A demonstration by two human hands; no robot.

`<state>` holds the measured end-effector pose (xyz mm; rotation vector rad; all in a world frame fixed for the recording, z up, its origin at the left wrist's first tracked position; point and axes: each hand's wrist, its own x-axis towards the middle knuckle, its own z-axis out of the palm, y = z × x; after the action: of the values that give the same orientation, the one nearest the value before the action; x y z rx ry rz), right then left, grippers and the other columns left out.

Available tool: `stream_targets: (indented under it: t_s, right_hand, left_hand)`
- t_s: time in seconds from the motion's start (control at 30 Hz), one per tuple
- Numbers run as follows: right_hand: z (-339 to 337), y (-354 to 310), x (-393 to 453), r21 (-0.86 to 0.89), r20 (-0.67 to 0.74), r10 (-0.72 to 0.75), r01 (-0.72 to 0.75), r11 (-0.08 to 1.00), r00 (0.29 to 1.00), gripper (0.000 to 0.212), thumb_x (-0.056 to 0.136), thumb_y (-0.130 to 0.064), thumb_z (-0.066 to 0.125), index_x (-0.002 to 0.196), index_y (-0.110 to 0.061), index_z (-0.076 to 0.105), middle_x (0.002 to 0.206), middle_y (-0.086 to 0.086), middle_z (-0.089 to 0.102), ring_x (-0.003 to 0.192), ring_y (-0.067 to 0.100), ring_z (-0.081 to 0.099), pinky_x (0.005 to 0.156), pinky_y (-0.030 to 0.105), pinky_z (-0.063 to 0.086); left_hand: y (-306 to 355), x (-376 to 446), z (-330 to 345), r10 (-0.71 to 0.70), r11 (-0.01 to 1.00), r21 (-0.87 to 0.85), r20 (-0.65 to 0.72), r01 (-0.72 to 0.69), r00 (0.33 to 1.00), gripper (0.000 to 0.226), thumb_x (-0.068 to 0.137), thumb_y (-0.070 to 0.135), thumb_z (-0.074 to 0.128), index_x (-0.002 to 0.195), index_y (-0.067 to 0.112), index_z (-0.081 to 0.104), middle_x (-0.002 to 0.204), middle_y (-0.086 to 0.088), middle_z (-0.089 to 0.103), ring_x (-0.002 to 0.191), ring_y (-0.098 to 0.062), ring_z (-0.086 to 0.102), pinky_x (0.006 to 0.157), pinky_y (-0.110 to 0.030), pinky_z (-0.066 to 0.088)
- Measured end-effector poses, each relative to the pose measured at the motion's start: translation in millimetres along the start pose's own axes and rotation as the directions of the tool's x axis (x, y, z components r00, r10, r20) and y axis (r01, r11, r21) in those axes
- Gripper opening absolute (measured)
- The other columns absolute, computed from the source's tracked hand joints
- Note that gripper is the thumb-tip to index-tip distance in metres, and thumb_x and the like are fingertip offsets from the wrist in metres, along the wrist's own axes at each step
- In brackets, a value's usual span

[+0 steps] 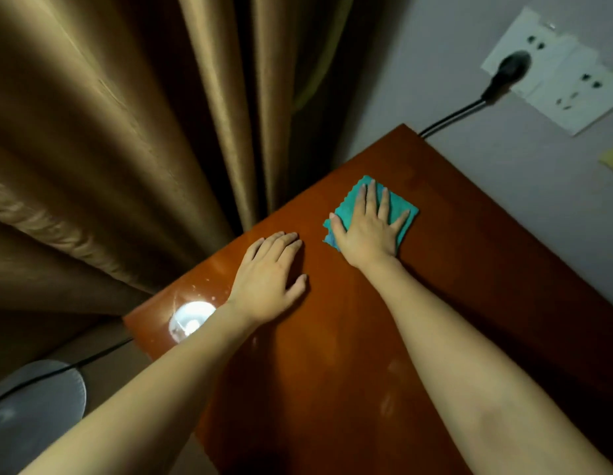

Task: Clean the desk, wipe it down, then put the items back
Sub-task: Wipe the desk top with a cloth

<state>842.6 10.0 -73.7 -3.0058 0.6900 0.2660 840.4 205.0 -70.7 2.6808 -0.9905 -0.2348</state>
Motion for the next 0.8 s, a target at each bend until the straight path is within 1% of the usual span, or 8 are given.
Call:
stream_targets:
  t_s: [0.07, 0.2, 0.3, 0.4, 0.5, 0.57, 0.67, 0.8]
  right_hand:
    - [-1.9, -20.5, 17.1, -0.008, -0.006, -0.043, 0.043, 0.999, 0.999, 0.079, 0.094, -0.061, 0.019, 0.151, -0.011, -0.004, 0.160, 0.007, -0.005, 0.146, 0.030, -0.008, 0.110, 0.066, 0.000]
    - [-4.5, -53.7, 35.5, -0.032, 0.000, -0.127, 0.127, 0.991, 0.992, 0.075, 0.095, -0.059, 0.018, 0.152, -0.014, -0.001, 0.160, 0.005, -0.003, 0.146, 0.030, -0.007, 0.111, 0.066, 0.001]
    - [-5.0, -68.5, 35.4, -0.062, 0.017, -0.192, 0.193, 0.979, 0.981, 0.071, 0.096, -0.058, 0.017, 0.152, -0.019, 0.000, 0.160, 0.002, -0.001, 0.146, 0.030, -0.007, 0.111, 0.066, 0.001]
    - [-4.1, -72.7, 28.2, -0.068, 0.021, -0.229, 0.230, 0.971, 0.973, 0.069, 0.096, -0.058, 0.017, 0.152, -0.021, 0.001, 0.160, 0.001, 0.000, 0.146, 0.029, -0.008, 0.111, 0.066, 0.001]
    - [-1.0, -71.1, 14.4, -0.057, 0.022, -0.231, 0.232, 0.971, 0.973, 0.069, 0.096, -0.058, 0.017, 0.152, -0.022, -0.002, 0.160, 0.000, -0.001, 0.146, 0.027, -0.009, 0.111, 0.065, -0.001]
    - [0.9, -64.8, 1.6, -0.042, 0.011, -0.230, 0.231, 0.972, 0.973, 0.069, 0.096, -0.058, 0.017, 0.152, -0.022, -0.002, 0.160, -0.001, -0.002, 0.146, 0.026, -0.009, 0.111, 0.065, -0.002]
    - [3.4, -45.4, -21.0, -0.036, 0.012, -0.225, 0.225, 0.974, 0.974, 0.069, 0.096, -0.058, 0.017, 0.152, -0.024, -0.002, 0.160, -0.002, -0.003, 0.146, 0.025, -0.009, 0.112, 0.064, -0.001]
    - [7.8, -6.4, -58.5, -0.015, 0.004, -0.186, 0.186, 0.983, 0.983, 0.069, 0.095, -0.059, 0.019, 0.152, -0.025, -0.001, 0.160, -0.004, -0.001, 0.147, 0.023, -0.008, 0.113, 0.064, 0.001]
  left_hand:
    - [-18.3, 3.4, -4.2, -0.026, 1.000, -0.012, -0.017, 0.026, 1.000, 0.068, 0.087, 0.055, 0.029, 0.141, 0.017, 0.040, 0.146, -0.001, 0.041, 0.138, -0.018, 0.031, 0.113, -0.034, 0.018]
    - [-40.7, 0.2, -6.3, -0.066, 0.996, -0.067, -0.010, 0.065, 0.998, 0.062, 0.092, 0.049, 0.041, 0.146, 0.019, 0.032, 0.152, 0.002, 0.030, 0.143, -0.016, 0.019, 0.115, -0.037, 0.010]
    - [-43.6, -8.9, -7.1, -0.081, 0.992, -0.096, -0.029, 0.077, 0.996, 0.062, 0.091, 0.048, 0.038, 0.145, 0.017, 0.032, 0.152, 0.000, 0.030, 0.143, -0.018, 0.019, 0.114, -0.034, 0.003]
    - [-39.6, -17.4, -9.5, -0.110, 0.989, -0.104, -0.047, 0.105, 0.993, 0.063, 0.089, 0.047, 0.038, 0.144, 0.015, 0.035, 0.151, -0.002, 0.032, 0.143, -0.019, 0.020, 0.113, -0.035, 0.000]
    - [-34.4, -24.4, -9.8, -0.140, 0.986, -0.099, -0.027, 0.137, 0.990, 0.062, 0.094, 0.044, 0.042, 0.147, 0.017, 0.027, 0.154, 0.000, 0.025, 0.145, -0.017, 0.013, 0.114, -0.034, -0.005]
    - [-28.4, -29.2, -9.5, -0.166, 0.982, -0.096, -0.021, 0.164, 0.986, 0.062, 0.095, 0.044, 0.041, 0.148, 0.018, 0.024, 0.156, 0.000, 0.021, 0.145, -0.016, 0.010, 0.115, -0.034, -0.007]
    - [-13.2, -37.0, -7.2, -0.191, 0.978, -0.086, -0.008, 0.189, 0.982, 0.063, 0.094, 0.045, 0.040, 0.149, 0.018, 0.023, 0.156, 0.000, 0.020, 0.145, -0.017, 0.009, 0.116, -0.035, -0.005]
    - [21.0, -49.3, 0.9, -0.149, 0.986, -0.068, 0.018, 0.150, 0.989, 0.062, 0.094, 0.044, 0.042, 0.148, 0.018, 0.025, 0.156, -0.001, 0.022, 0.145, -0.018, 0.010, 0.117, -0.037, 0.000]
